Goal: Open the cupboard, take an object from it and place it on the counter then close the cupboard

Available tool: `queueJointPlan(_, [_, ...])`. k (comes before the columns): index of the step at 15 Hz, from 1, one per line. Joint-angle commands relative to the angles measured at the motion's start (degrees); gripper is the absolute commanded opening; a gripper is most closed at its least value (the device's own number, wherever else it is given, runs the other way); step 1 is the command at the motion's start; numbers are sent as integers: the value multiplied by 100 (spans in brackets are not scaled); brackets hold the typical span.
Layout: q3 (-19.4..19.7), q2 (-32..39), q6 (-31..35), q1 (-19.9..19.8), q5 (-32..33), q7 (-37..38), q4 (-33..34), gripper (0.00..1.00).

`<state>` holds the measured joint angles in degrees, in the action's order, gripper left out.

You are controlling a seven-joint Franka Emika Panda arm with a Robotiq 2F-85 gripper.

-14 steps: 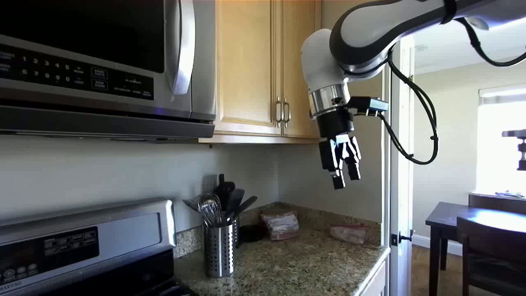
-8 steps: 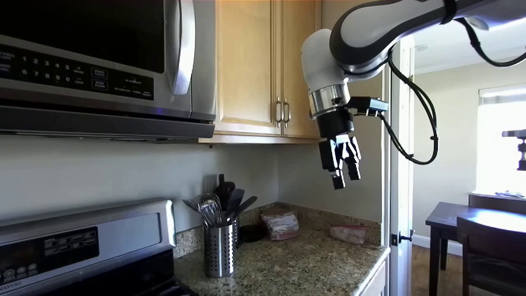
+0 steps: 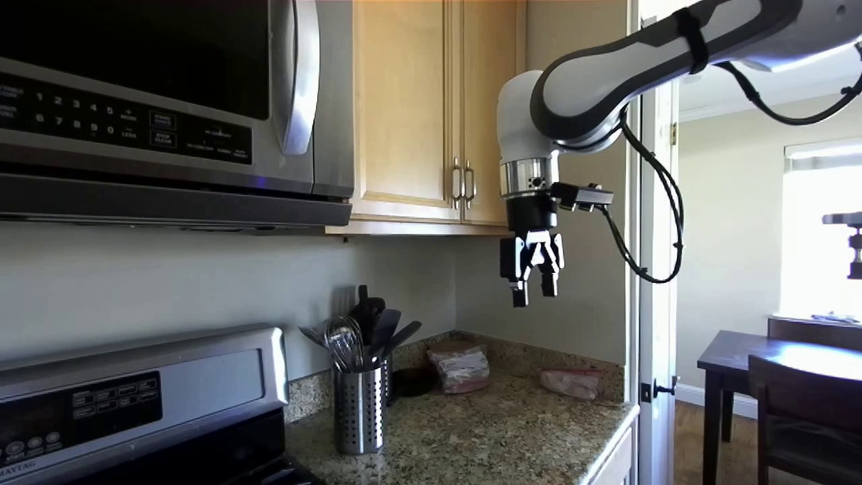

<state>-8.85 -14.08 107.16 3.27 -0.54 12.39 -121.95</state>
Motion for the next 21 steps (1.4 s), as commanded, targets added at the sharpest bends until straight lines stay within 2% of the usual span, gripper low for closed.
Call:
queueJointPlan(1, [400,186,992,-180,366,-690,163,100])
queueJointPlan(4, [660,282,1741,-323,784,-1398,360,100])
queueJointPlan(7, [862,327,2539,-385,817,-1900,463,100])
queueJointPlan(8, [900,321,2593,-382,676,-1909,503,100])
queueJointPlan(9, [835,277,2361,-369,716,-1735,418,100])
queueJointPlan(16, [835,283,2379,-363,715,-1750,435,100])
queueJointPlan(21, [997,263,2802,-467,791,-2052,744,100])
